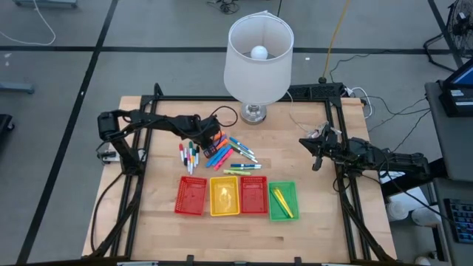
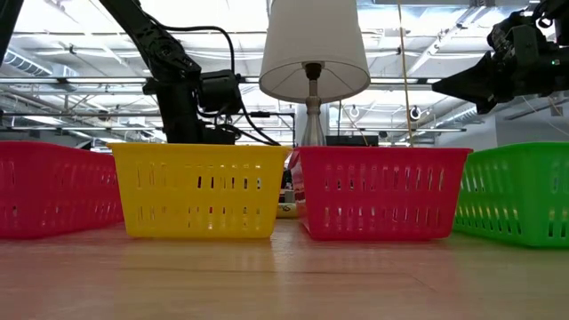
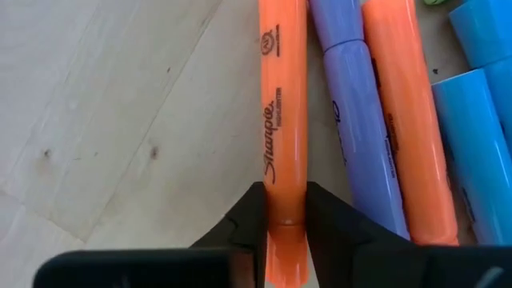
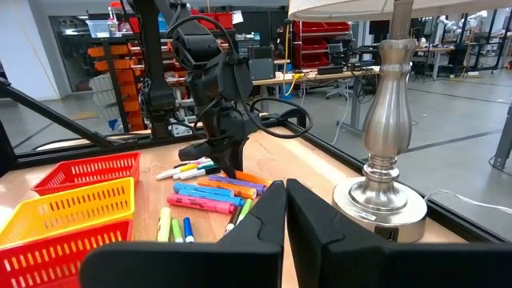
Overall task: Pick & Place Markers
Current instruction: Put the large orange highlighter into the right red bin
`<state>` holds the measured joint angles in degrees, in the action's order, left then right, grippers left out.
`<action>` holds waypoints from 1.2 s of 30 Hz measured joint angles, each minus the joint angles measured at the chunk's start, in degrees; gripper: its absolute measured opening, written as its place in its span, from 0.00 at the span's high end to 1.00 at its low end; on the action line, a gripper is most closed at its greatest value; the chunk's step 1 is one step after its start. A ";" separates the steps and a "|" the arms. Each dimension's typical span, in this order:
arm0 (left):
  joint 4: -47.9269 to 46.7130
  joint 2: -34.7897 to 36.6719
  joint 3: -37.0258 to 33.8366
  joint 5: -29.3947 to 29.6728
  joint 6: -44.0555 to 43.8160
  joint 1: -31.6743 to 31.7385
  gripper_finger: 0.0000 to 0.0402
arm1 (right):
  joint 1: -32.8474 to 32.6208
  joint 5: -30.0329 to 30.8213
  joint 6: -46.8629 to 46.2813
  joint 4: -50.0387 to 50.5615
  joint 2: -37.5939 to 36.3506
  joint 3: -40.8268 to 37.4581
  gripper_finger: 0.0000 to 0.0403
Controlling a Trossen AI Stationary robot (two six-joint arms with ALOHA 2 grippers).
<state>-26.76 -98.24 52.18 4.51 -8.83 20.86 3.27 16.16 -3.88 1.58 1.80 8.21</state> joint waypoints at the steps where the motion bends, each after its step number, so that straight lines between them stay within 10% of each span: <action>1: 0.00 0.02 0.00 0.00 0.02 0.00 0.84 | 0.00 0.00 0.00 0.00 0.00 0.00 1.00; 22: 0.19 0.81 0.02 1.90 1.73 -0.24 0.83 | 0.00 0.00 0.00 0.55 0.00 0.00 1.00; 36: -0.51 14.55 0.02 2.62 2.72 -4.15 0.82 | 0.00 0.06 0.00 0.48 0.13 0.00 1.00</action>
<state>-27.27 -83.68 52.21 7.14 -6.11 16.71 3.27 16.22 -3.88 2.07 1.93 8.21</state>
